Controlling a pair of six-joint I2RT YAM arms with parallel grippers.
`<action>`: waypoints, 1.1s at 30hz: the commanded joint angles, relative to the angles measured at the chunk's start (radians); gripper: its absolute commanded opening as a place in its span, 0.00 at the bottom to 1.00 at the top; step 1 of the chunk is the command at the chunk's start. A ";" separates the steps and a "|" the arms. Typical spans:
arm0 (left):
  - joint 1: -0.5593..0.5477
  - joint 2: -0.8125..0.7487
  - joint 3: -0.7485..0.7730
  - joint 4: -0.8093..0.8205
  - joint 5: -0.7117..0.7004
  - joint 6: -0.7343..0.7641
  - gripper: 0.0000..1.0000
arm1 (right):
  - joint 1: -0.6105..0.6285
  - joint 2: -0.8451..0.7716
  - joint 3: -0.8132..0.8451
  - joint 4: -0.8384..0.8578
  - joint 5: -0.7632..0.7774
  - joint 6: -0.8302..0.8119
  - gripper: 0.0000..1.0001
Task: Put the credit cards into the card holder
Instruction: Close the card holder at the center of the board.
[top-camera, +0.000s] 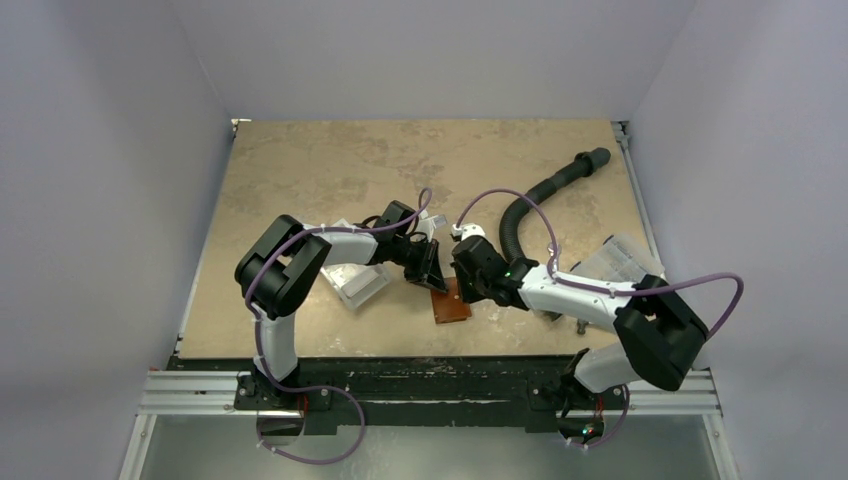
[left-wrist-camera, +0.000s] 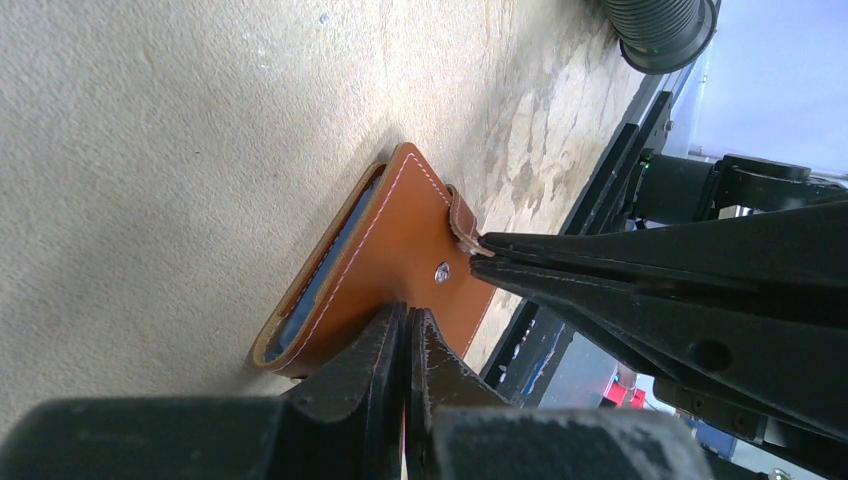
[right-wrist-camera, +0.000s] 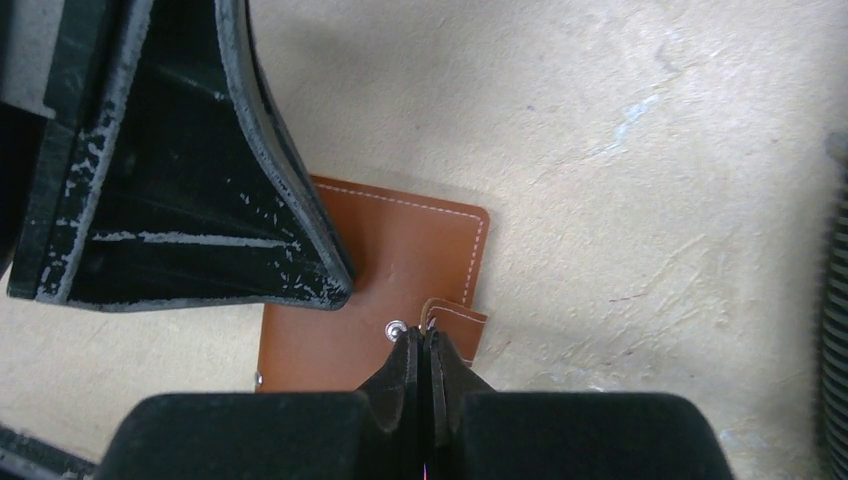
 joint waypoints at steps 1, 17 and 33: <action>-0.002 0.004 -0.005 -0.005 -0.010 0.036 0.00 | -0.031 -0.015 -0.023 0.092 -0.126 -0.057 0.00; -0.002 -0.002 -0.008 -0.001 -0.004 0.034 0.00 | -0.101 0.023 -0.046 0.124 -0.252 -0.091 0.00; -0.002 0.003 -0.007 0.004 0.000 0.029 0.00 | -0.104 0.058 0.036 -0.050 -0.202 -0.104 0.00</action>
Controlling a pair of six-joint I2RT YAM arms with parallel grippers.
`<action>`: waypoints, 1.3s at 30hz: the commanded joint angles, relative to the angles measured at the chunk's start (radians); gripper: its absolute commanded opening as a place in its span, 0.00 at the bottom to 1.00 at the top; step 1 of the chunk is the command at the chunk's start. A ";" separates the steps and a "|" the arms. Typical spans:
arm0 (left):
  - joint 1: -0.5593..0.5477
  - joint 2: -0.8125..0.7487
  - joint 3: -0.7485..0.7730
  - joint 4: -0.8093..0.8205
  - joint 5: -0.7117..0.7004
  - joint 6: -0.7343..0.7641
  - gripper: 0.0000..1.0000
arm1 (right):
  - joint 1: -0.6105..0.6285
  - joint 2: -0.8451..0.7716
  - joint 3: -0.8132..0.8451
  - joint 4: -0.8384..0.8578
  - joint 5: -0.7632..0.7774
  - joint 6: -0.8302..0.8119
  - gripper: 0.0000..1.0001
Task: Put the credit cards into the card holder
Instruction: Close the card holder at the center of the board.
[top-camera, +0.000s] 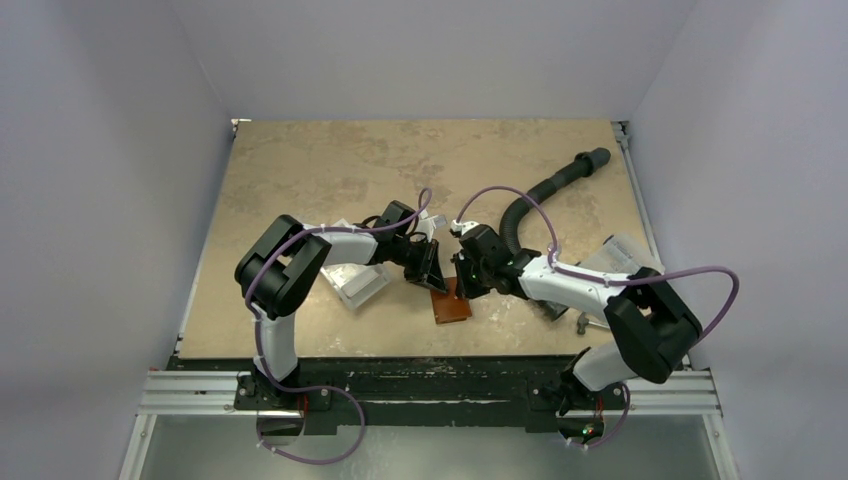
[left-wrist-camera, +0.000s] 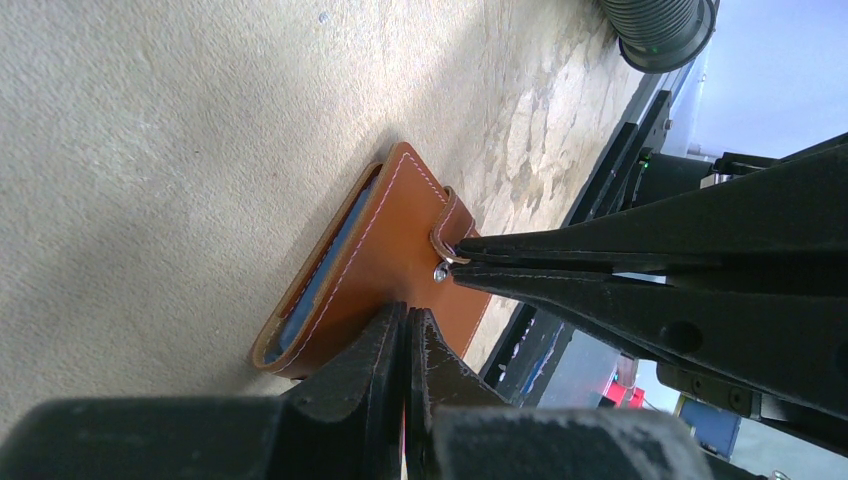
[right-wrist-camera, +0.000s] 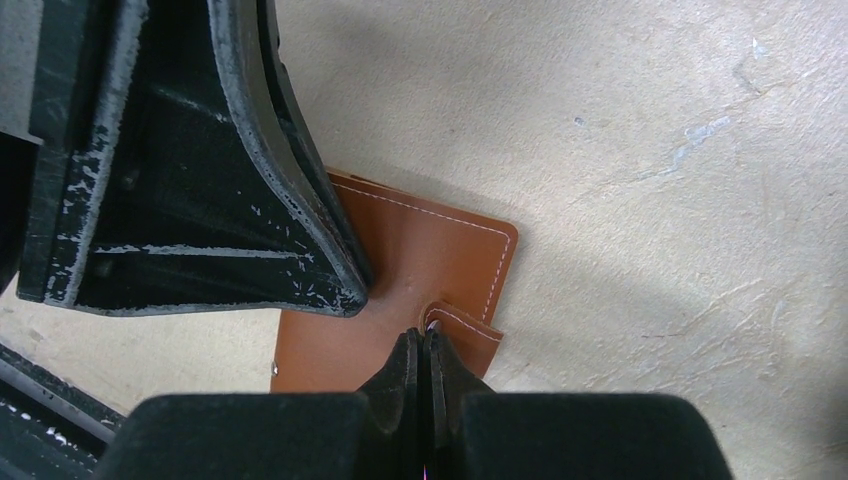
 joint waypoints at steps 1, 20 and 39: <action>-0.002 0.003 -0.008 0.005 -0.004 0.029 0.00 | 0.002 0.009 0.026 -0.084 0.033 -0.014 0.00; 0.000 0.004 -0.008 0.004 -0.003 0.028 0.00 | 0.140 0.131 0.096 -0.137 0.116 -0.006 0.00; -0.002 0.012 -0.011 -0.002 -0.010 0.029 0.00 | 0.249 0.204 0.091 -0.099 0.104 0.068 0.04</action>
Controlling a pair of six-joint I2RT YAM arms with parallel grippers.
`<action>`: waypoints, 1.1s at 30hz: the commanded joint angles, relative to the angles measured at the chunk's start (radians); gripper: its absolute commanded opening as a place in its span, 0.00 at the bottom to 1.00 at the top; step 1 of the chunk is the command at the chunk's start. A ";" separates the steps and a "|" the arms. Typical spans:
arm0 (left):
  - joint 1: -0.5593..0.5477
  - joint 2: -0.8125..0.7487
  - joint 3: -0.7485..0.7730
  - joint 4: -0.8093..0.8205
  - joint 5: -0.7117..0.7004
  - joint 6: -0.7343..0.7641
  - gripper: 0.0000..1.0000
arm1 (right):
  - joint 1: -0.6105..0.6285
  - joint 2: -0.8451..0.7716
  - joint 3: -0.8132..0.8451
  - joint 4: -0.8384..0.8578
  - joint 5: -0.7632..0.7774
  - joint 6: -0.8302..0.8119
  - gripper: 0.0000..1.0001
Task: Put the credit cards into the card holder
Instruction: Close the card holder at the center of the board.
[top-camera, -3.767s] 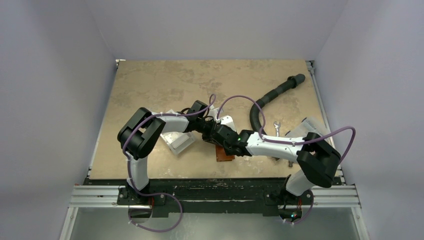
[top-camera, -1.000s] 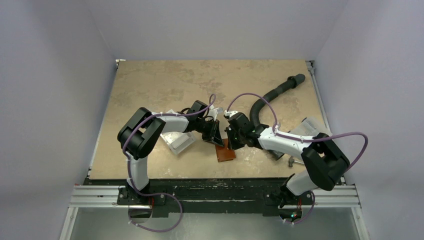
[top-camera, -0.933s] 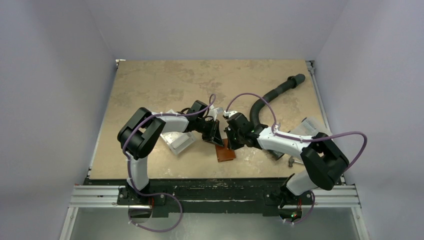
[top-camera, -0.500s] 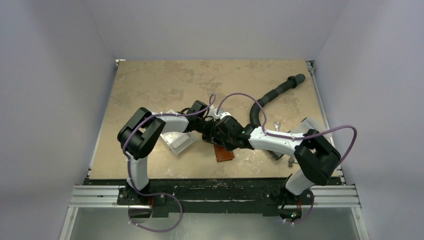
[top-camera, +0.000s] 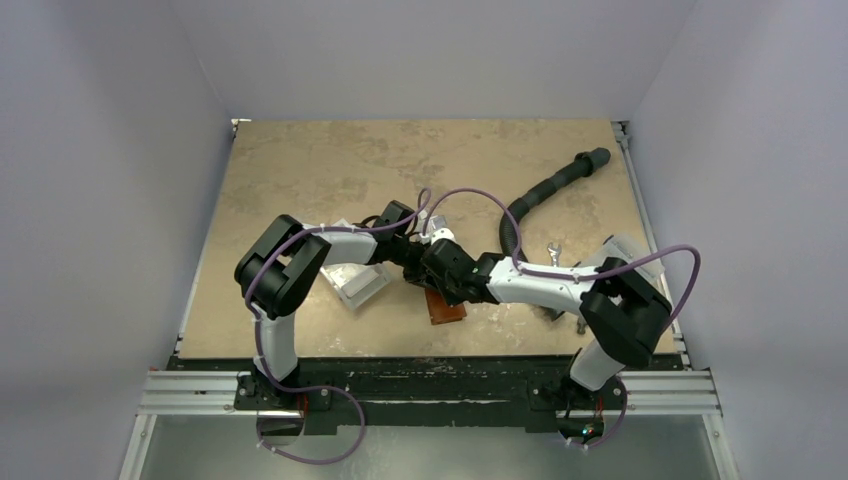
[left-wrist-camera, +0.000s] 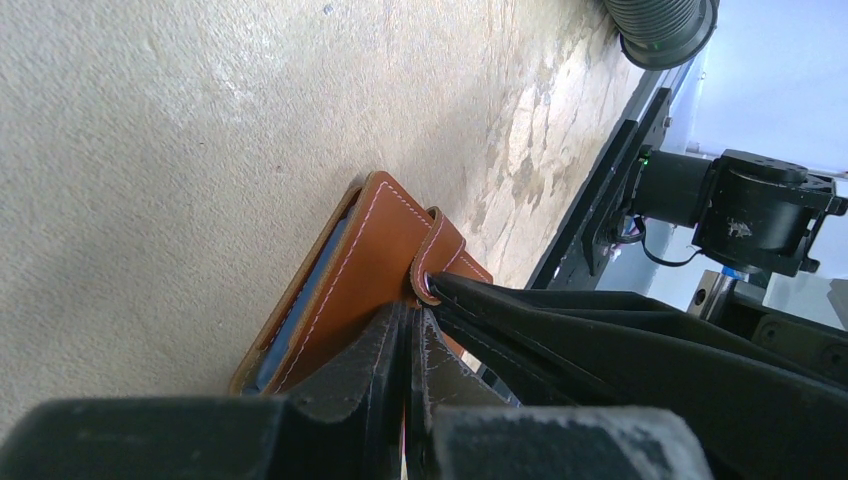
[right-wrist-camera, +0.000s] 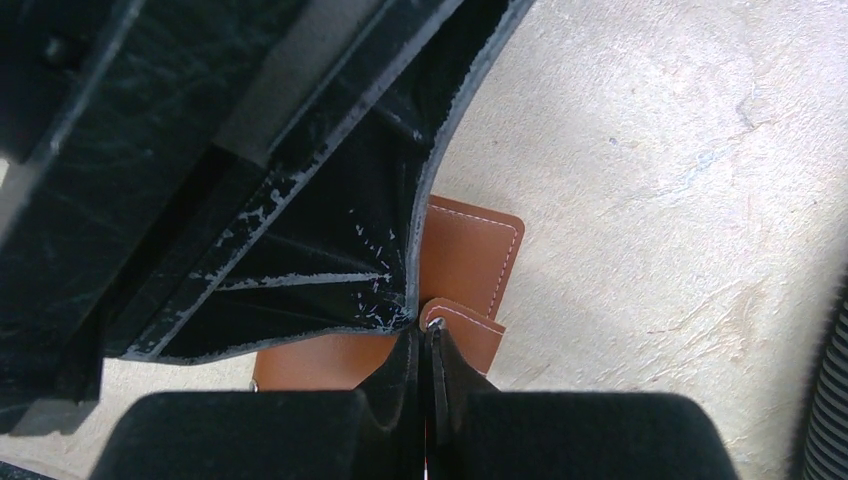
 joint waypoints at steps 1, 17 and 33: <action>-0.004 0.014 -0.012 0.009 -0.013 0.026 0.00 | 0.034 0.045 -0.091 0.081 -0.185 0.056 0.06; -0.003 0.029 -0.019 0.013 -0.013 0.021 0.00 | 0.015 0.097 -0.230 0.381 -0.375 0.152 0.30; -0.003 0.025 -0.018 0.015 -0.007 0.021 0.00 | -0.117 -0.025 -0.338 0.511 -0.464 0.206 0.41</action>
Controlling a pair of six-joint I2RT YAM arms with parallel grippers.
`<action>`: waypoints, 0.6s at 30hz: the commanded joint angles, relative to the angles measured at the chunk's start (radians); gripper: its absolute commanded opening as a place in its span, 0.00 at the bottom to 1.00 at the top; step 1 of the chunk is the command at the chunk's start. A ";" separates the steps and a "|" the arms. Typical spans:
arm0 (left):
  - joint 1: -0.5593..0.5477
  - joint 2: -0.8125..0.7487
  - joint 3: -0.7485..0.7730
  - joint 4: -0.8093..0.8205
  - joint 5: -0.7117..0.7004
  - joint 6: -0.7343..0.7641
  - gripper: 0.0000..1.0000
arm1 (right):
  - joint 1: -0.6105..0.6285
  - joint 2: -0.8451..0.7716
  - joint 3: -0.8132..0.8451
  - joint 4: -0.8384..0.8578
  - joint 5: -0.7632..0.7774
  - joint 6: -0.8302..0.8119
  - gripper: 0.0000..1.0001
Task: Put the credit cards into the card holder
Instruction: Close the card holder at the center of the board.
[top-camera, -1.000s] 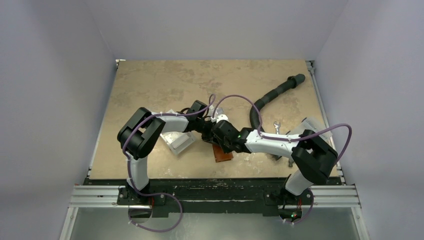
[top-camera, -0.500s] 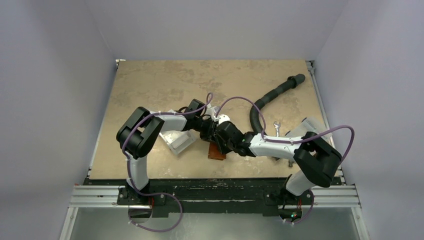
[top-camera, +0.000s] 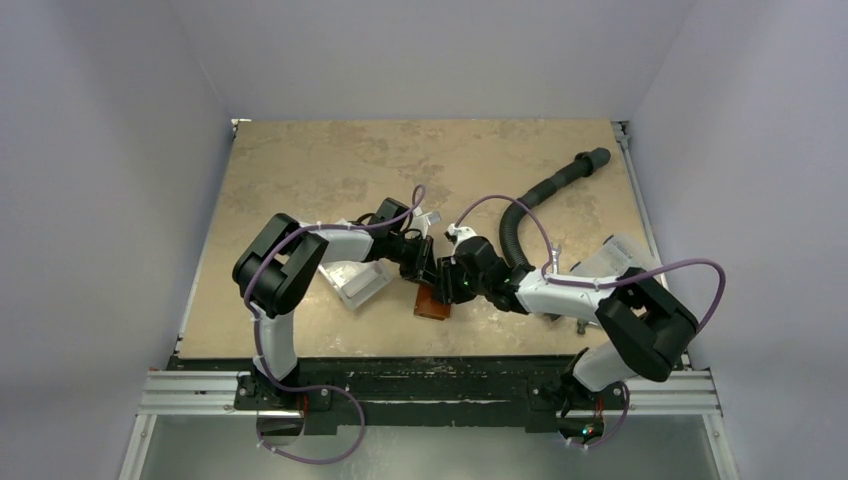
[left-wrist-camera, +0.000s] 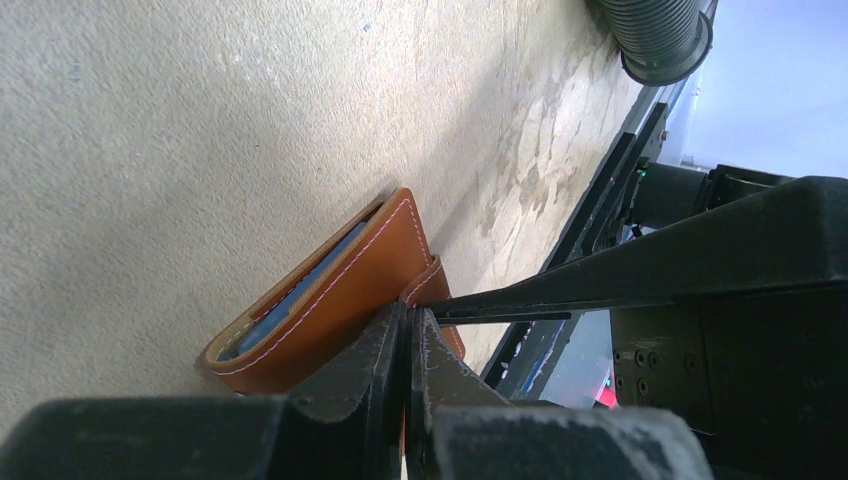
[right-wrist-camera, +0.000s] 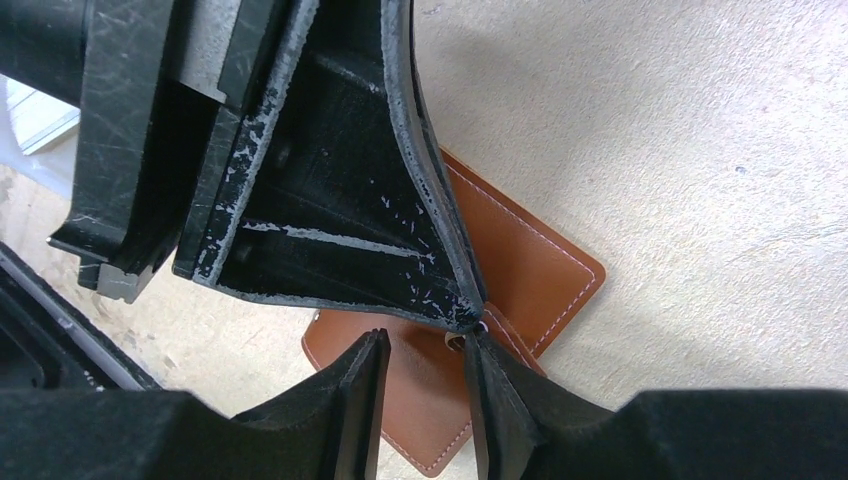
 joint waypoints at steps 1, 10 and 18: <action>-0.034 0.023 -0.017 0.015 -0.014 0.022 0.00 | 0.016 0.072 -0.067 0.048 -0.127 0.052 0.41; -0.032 0.013 -0.010 0.012 -0.014 0.023 0.00 | 0.017 -0.067 -0.012 -0.145 0.063 0.009 0.45; -0.027 0.004 -0.009 0.006 -0.020 0.026 0.00 | 0.086 -0.113 0.069 -0.328 0.302 0.114 0.54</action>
